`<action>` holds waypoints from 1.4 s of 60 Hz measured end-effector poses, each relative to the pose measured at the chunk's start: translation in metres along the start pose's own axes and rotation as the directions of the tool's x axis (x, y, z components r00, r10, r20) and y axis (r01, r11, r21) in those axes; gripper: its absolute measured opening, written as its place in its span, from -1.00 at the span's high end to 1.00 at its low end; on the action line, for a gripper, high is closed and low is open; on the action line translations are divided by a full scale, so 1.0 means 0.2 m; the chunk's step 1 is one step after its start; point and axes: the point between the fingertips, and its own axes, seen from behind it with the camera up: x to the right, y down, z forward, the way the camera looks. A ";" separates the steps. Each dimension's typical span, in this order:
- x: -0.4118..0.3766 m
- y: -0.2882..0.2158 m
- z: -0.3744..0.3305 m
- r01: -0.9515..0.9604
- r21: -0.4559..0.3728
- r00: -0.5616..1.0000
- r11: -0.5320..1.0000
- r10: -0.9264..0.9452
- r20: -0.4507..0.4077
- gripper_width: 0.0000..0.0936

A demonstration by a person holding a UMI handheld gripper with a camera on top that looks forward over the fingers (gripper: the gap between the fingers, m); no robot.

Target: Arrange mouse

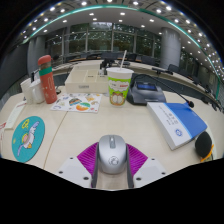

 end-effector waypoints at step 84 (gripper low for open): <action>-1.50 -0.21 -1.07 -0.028 0.027 0.999 0.999 0.027 0.045 -0.84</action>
